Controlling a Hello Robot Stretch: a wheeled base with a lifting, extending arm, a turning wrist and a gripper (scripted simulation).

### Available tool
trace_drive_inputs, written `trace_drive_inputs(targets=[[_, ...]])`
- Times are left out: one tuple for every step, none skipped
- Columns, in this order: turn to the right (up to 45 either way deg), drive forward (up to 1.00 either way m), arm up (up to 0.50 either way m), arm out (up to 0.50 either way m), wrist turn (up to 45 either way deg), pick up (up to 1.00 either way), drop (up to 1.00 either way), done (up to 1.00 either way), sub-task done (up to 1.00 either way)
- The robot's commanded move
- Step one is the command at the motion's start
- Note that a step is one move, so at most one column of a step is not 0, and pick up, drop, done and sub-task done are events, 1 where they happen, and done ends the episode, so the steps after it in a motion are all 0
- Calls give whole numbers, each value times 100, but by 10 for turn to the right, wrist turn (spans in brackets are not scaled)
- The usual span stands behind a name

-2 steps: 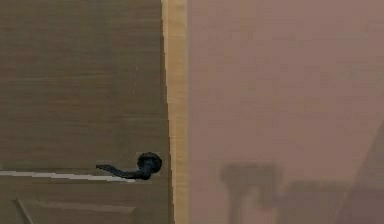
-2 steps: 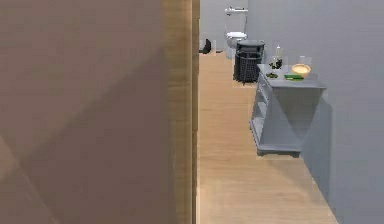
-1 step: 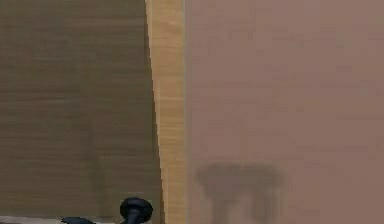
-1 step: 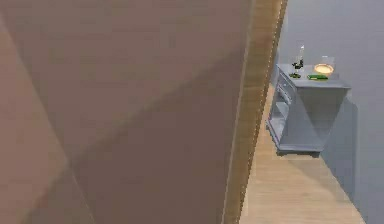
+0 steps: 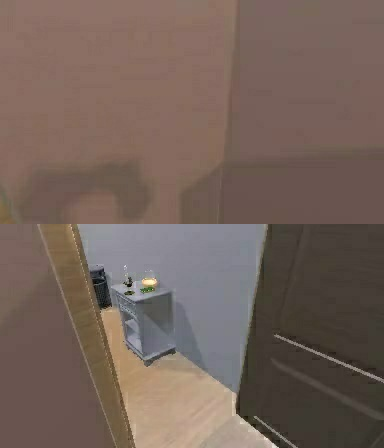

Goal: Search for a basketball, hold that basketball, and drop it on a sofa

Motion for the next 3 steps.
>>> trace_drive_inputs(targets=[[450, 0, 0, 0, 0, 0, 0, 0, 0], [450, 0, 0, 0, 0, 0, 0, 0, 0], [330, 0, 0, 0, 0, 0, 0, 0, 0]])
